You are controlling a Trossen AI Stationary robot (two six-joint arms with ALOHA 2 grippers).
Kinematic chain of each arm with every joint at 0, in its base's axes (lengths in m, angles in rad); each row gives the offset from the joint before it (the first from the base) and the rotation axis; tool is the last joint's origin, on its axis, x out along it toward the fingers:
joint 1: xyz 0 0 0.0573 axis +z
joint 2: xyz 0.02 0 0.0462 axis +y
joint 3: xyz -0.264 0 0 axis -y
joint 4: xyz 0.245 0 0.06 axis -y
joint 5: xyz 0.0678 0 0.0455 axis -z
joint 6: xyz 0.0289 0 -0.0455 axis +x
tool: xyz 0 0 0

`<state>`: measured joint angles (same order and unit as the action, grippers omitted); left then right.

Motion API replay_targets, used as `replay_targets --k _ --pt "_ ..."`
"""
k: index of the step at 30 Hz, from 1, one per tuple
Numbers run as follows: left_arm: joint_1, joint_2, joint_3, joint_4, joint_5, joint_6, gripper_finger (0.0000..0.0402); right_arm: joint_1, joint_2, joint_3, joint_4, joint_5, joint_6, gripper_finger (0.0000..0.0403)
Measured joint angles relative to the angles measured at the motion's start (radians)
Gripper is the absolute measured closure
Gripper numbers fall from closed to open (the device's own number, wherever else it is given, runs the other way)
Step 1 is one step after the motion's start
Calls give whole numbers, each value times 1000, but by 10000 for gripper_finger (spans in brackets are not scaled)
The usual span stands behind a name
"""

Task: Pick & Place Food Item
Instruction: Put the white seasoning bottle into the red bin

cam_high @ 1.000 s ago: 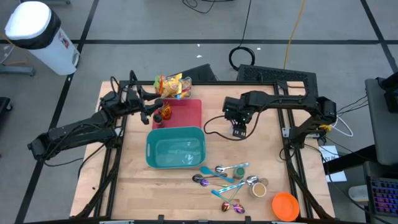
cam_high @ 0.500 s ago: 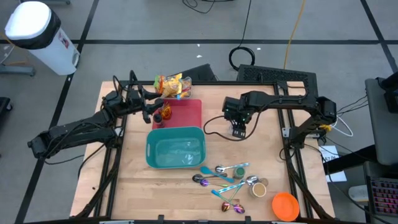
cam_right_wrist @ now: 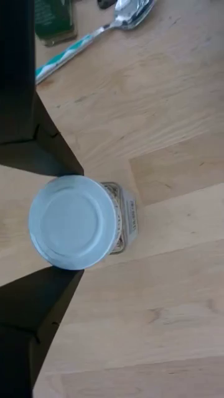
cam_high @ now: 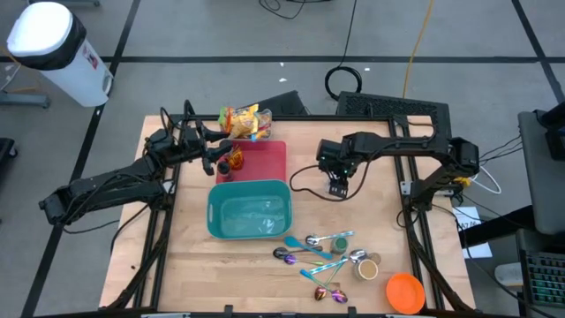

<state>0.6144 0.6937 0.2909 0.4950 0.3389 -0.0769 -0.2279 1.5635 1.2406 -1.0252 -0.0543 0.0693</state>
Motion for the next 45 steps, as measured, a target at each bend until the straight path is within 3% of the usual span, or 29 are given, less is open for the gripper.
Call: replay_targets --k 7,12,16,21,27,33,45 --pt "0 0 0 0 0 1 188 1 1 -3 18 0 -8 111" --pt "0 0 0 0 0 3 188 1 0 46 -142 1 40 75" --pt "0 0 0 0 0 3 188 7 -45 44 -244 48 107 68" --pt "0 0 0 -1 0 3 188 29 -172 -49 -202 125 175 75" --pt "0 0 0 -2 0 3 188 48 -377 -275 14 132 240 78" --pt "0 0 0 -2 0 3 188 71 -530 -546 342 129 207 78" --pt "0 0 0 -1 0 2 188 80 -577 -924 960 129 117 78"
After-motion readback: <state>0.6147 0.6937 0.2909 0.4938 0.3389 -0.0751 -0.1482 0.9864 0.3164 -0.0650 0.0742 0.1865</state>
